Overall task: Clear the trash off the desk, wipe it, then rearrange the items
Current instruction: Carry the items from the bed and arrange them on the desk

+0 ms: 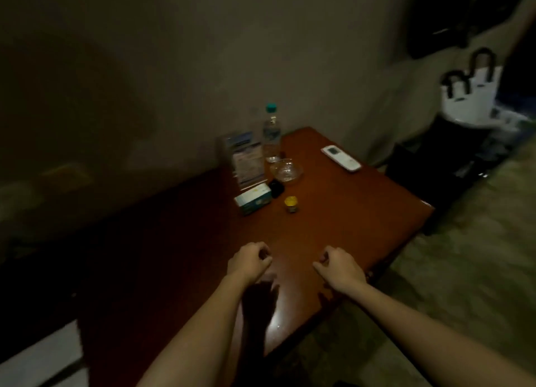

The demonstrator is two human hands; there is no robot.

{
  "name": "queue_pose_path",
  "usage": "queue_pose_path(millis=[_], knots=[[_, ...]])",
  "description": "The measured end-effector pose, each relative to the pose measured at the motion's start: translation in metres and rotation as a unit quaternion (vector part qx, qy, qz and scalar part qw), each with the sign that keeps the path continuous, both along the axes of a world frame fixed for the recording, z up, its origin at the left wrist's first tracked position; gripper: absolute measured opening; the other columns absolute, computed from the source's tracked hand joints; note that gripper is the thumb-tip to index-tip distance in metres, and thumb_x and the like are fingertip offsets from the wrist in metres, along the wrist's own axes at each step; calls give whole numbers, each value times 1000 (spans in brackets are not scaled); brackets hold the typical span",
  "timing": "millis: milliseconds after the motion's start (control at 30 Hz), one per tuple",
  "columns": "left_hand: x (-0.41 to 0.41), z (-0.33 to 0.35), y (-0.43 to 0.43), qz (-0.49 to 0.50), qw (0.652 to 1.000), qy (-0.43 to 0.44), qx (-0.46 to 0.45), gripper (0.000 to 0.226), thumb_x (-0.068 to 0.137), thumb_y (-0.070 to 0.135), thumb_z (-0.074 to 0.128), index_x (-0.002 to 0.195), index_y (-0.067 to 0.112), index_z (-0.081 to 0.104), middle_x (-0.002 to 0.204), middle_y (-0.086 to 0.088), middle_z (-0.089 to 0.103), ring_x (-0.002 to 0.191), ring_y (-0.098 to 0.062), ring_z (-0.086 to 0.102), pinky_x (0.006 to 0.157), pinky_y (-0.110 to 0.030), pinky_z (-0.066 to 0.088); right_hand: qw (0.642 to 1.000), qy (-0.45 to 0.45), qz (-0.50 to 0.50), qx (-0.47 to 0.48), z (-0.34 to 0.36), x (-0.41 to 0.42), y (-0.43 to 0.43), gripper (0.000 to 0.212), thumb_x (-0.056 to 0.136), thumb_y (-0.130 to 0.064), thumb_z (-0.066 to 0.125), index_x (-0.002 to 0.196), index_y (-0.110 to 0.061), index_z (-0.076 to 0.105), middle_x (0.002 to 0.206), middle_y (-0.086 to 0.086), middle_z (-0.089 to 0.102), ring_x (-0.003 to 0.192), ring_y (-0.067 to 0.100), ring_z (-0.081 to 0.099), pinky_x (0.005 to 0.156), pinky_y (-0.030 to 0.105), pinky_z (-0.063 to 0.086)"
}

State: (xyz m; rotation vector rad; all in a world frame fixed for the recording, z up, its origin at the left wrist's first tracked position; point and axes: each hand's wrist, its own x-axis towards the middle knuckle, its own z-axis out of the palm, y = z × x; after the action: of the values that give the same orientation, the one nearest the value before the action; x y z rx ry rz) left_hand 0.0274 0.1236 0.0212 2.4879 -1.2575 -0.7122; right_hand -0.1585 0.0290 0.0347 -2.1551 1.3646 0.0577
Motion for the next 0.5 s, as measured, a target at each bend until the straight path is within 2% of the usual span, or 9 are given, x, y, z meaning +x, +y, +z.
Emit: queue_pose_path(millis=[67, 167, 333, 500], knots=[[-9, -1, -25, -49, 999, 8, -1, 18, 92, 36, 59, 109, 31, 61, 112, 7, 62, 99, -12, 59, 86, -36, 53, 999, 4, -43, -1, 2, -20, -9, 22, 92, -41, 57, 102, -22, 54, 107, -1, 55, 95, 17, 58, 81, 36, 53], [-39, 1, -80, -181, 983, 27, 0, 17, 94, 34, 58, 109, 29, 59, 111, 6, 60, 97, -11, 58, 86, -36, 54, 990, -11, -143, 7, 3, -72, -24, 20, 90, -41, 58, 96, -23, 51, 106, 0, 56, 97, 18, 55, 82, 34, 50], [-123, 2, -142, -341, 939, 39, 14, 22, 95, 33, 57, 115, 25, 58, 115, 4, 60, 101, -15, 58, 87, -38, 53, 959, -35, -278, 38, 1, -163, -21, 21, 88, -40, 60, 95, -23, 50, 104, 1, 54, 101, 20, 53, 83, 32, 46], [-244, 5, -179, -462, 885, 30, 42, 25, 92, 36, 59, 115, 28, 60, 114, 4, 61, 104, -16, 59, 89, -39, 53, 910, -51, -409, 41, -4, -263, 2, 32, 88, -36, 62, 106, -10, 59, 98, 5, 54, 103, 24, 56, 74, 26, 39]])
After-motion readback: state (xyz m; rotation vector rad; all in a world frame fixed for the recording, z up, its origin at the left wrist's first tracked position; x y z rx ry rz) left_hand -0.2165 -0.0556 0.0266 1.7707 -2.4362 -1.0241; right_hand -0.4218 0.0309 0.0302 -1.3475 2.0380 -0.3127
